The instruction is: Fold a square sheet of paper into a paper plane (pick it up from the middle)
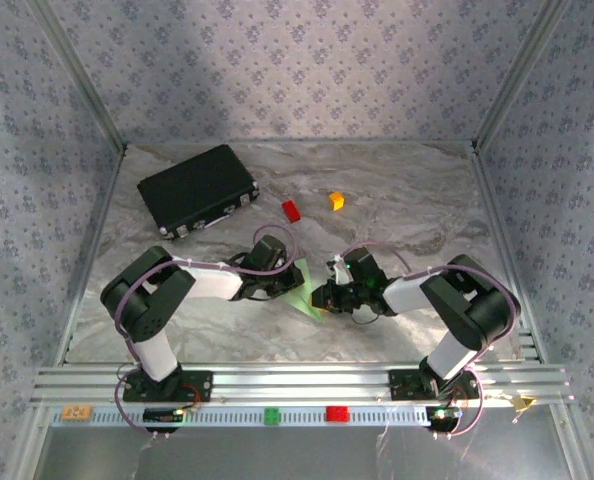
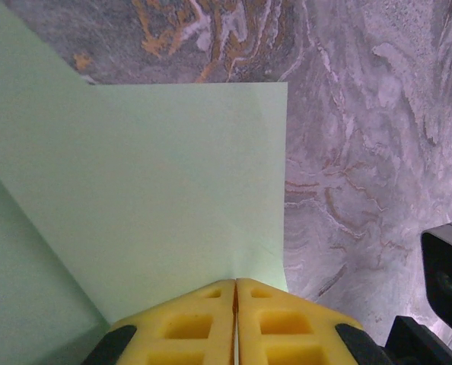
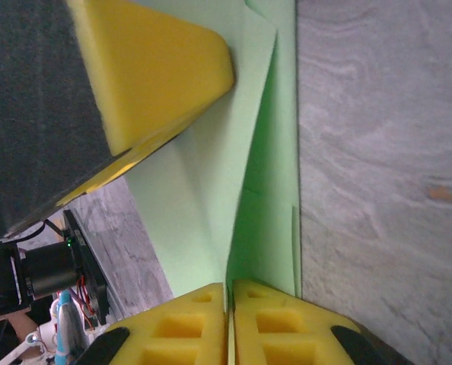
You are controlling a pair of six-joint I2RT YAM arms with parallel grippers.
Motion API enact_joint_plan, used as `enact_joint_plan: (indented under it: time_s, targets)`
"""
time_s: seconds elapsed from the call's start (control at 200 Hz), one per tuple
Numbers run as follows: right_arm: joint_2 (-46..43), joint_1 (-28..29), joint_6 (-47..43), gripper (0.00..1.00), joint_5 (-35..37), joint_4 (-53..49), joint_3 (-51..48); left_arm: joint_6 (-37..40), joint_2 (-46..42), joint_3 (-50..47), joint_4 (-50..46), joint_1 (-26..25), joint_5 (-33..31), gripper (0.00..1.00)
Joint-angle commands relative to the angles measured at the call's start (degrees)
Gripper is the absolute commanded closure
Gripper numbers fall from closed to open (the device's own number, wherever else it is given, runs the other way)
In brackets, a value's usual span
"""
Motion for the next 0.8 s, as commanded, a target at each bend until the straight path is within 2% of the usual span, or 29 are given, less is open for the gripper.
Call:
enact_joint_plan:
  time_s: [0.0,0.225,0.47,0.67,0.795]
  targets:
    - [-2.3,0.3,-1.7,0.87,1.2,-5.5,0.0,0.7,1.6,-0.6,-1.5,0.2,0.6,0.91]
    - [-2.9,0.8,-3.0,0.87,-0.7,-7.8,-0.5,0.6,1.7,-0.9,-1.0,0.3,0.5,0.91]
    - [-0.8,1.3,-2.8,0.93,1.1,-8.5,-2.2,0.5,1.6,-1.1,-0.8,0.3,0.5,0.91]
    - [-3.3,1.3,-3.1,0.86,0.6,-9.3,-2.6,0.5,1.6,-1.2,-1.0,0.2,0.6,0.92]
    - [-5.0,1.3,-4.0,0.87,0.4,-11.1,-3.2,0.5,1.6,-1.1,-1.1,0.2,0.5,0.91]
